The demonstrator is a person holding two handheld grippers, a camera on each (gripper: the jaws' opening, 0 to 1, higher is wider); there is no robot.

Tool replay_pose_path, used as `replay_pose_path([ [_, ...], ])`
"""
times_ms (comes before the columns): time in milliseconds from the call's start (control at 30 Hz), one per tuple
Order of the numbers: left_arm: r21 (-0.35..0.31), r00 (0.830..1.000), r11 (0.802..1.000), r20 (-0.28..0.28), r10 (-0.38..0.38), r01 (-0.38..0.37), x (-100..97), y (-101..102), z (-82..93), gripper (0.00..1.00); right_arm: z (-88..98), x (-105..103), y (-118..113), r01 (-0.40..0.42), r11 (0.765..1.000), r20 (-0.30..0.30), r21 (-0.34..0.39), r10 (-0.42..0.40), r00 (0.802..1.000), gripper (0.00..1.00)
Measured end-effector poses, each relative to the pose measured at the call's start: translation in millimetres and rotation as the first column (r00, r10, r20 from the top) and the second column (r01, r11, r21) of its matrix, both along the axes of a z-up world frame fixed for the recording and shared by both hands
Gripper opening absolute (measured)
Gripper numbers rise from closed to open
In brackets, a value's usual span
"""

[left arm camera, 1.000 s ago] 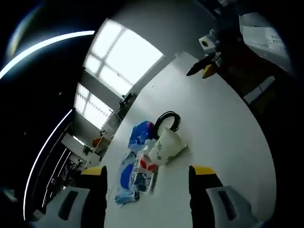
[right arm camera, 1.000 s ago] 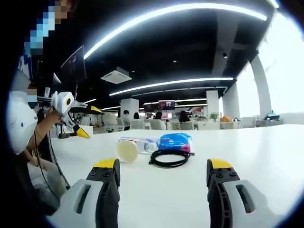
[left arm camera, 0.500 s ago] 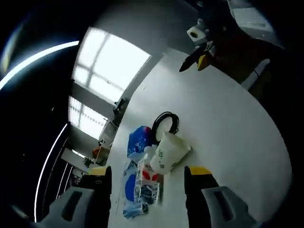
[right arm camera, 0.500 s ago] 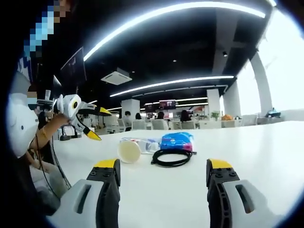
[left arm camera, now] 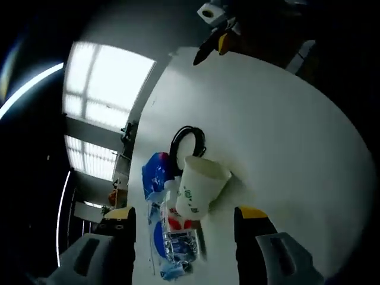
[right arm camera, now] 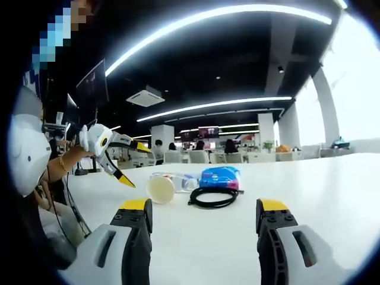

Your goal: Arrange the tabletop items into an orderly group along one side of the table until the central work area is clear of visible clutter.

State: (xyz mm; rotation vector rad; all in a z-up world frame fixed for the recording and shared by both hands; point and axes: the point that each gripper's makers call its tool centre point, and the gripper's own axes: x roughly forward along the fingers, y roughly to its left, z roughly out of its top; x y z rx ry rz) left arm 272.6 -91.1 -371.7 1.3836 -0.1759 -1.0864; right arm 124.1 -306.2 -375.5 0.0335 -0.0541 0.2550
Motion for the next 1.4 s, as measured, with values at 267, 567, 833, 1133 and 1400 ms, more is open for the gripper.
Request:
replay_pose_path([
  [267,0.116,0.998,0.991,-0.019,-0.068,0.070,3.7,-17.9,-13.6,0.64,-1.4,-5.2,-1.6,0.006,1.000,-0.003,-0.004,-0.006,1.000,0.68],
  [567,0.168,0.995,0.980,-0.022,-0.101,0.103,7.7,-33.5,-19.4,0.60,-3.6,-7.2,-8.0,0.029,0.999,-0.008,0.018,-0.028,1.000,0.67],
  [833,0.270,0.993,0.956,-0.059,-0.101,0.113,18.0,-34.7,-41.3,0.60,-3.4,-7.6,-15.5,0.048,0.998,0.001,0.027,-0.048,0.999,0.66],
  [1133,0.288,0.985,0.946,-0.130,-0.116,0.150,18.9,-42.9,-48.6,0.55,0.0,-6.8,-21.6,0.051,0.999,0.009,0.017,-0.051,0.999,0.60],
  [1400,0.328,0.979,0.929,-0.167,-0.121,0.170,19.0,-44.3,-51.4,0.55,-0.9,-7.9,-25.6,0.051,0.998,0.005,0.020,-0.052,0.999,0.57],
])
